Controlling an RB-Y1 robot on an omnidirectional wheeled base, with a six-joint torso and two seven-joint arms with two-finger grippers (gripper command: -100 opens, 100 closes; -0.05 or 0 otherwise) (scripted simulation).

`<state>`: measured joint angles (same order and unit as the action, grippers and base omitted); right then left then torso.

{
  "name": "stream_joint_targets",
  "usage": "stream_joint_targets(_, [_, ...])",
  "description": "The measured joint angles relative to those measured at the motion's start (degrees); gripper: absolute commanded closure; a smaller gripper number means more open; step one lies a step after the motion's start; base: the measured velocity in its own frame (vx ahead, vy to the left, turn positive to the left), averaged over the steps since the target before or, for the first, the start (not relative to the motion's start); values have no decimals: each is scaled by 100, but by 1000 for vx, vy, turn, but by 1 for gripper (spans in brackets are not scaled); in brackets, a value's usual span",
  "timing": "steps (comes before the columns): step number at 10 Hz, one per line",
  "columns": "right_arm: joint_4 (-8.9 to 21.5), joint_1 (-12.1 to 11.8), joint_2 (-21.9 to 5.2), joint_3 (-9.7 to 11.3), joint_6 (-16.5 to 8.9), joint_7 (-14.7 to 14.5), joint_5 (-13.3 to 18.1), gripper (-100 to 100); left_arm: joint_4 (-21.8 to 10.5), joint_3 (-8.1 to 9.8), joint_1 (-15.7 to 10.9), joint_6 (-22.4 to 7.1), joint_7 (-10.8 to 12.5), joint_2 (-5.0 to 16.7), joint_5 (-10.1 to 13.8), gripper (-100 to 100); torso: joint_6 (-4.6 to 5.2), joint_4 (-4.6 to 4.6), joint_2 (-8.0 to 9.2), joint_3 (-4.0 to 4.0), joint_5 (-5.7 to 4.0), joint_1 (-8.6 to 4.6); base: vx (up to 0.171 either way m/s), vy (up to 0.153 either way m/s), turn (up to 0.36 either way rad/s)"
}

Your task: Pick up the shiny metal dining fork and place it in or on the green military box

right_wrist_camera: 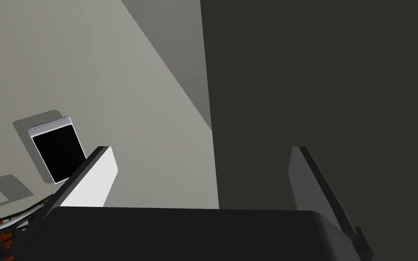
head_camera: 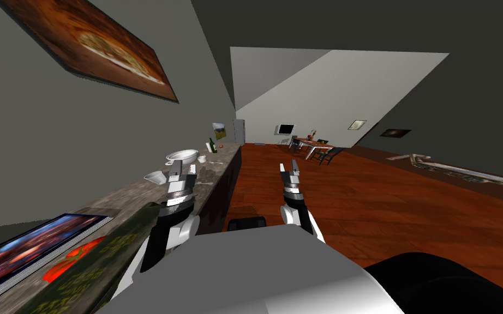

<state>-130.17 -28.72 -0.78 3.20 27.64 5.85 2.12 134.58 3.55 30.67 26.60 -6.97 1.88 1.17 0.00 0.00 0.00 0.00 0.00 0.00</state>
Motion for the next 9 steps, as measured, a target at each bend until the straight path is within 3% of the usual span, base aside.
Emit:
stream_joint_targets(4, [0, 0, 0, 0, 0, 0, 0, 0, 132, 155, 125, -589, -4, 444, 200, -100, 0, -2, -9, -6, 2, 11, 22, 21, -31])
stream_joint_targets(9, [0, 0, 0, 0, 0, 0, 0, 0, 218, 323, 248, -1186, 13, 699, 402, -100, 0, -1, -3, -2, 2, 6, 8, 17, -30])
